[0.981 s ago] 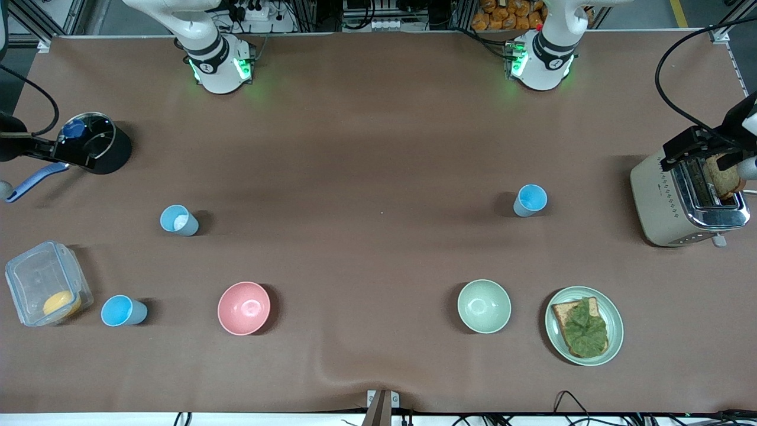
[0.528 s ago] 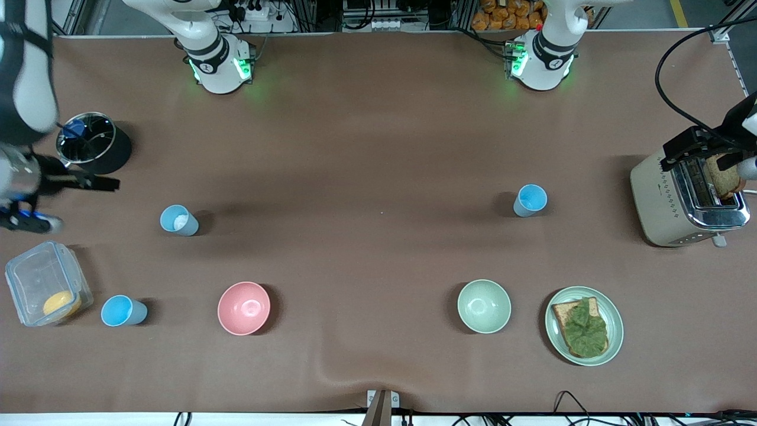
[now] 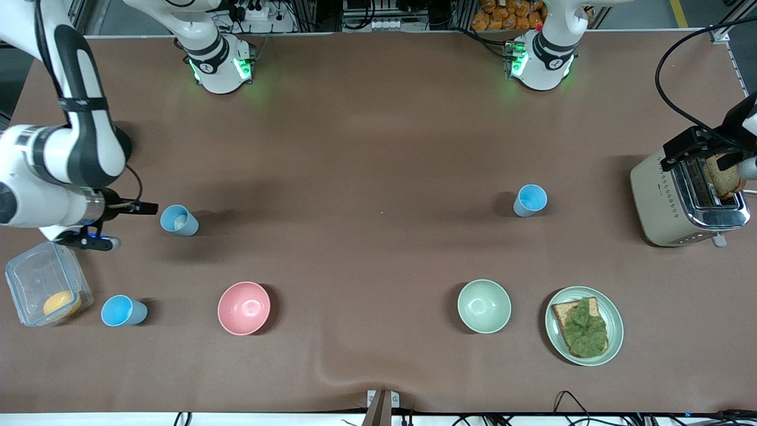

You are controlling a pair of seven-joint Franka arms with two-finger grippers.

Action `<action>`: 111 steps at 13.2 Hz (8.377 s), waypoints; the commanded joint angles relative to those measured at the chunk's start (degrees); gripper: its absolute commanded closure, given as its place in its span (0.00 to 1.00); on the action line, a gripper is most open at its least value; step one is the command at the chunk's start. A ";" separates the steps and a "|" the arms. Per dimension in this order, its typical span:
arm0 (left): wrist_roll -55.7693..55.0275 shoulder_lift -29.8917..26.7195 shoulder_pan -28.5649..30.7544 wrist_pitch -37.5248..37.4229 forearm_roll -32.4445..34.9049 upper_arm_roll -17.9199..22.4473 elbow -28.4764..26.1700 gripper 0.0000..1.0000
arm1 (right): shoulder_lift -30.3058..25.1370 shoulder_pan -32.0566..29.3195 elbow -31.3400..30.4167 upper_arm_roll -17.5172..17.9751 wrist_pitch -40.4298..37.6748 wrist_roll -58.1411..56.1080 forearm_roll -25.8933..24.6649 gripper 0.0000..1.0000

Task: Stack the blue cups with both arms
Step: 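Reach the right gripper down and grasp the light-blue cup near the saucepan, then carry the blue cup with the right gripper toward the table middle, then lower the blue cup and open the right gripper, then withdraw the right gripper while the left gripper reaches the toaster-side cup, then grasp the light-blue cup near the toaster with the left gripper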

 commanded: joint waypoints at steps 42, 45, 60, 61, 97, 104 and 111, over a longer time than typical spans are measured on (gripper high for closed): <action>-0.89 0.79 0.09 0.49 -0.52 -0.16 0.99 0.00 | 22.36 44.72 28.95 0.89 1.77 44.76 29.39 1.00; -0.89 1.31 0.09 2.50 -0.61 -0.16 0.99 0.00 | 22.72 46.74 28.95 0.89 2.90 44.76 29.56 1.00; -0.72 1.31 0.09 2.69 -0.61 -0.16 0.90 0.00 | 22.72 40.88 35.44 0.36 -9.60 40.20 32.73 0.00; -0.80 1.31 0.09 2.69 -0.61 -0.16 0.81 0.00 | 21.67 38.51 35.80 0.10 -13.23 39.05 31.95 0.00; -10.28 1.40 -2.71 29.72 1.06 -11.32 -31.69 0.00 | -16.39 5.09 22.18 -0.78 -26.53 3.19 1.00 0.00; -13.64 10.09 -6.49 45.47 -3.42 -11.41 -37.76 0.00 | -16.13 5.00 22.27 -0.69 -26.45 -1.82 1.00 0.00; -13.64 11.16 -5.97 50.85 -3.42 -11.41 -43.22 0.00 | -15.95 5.44 22.62 -0.60 -26.71 -1.12 1.00 0.00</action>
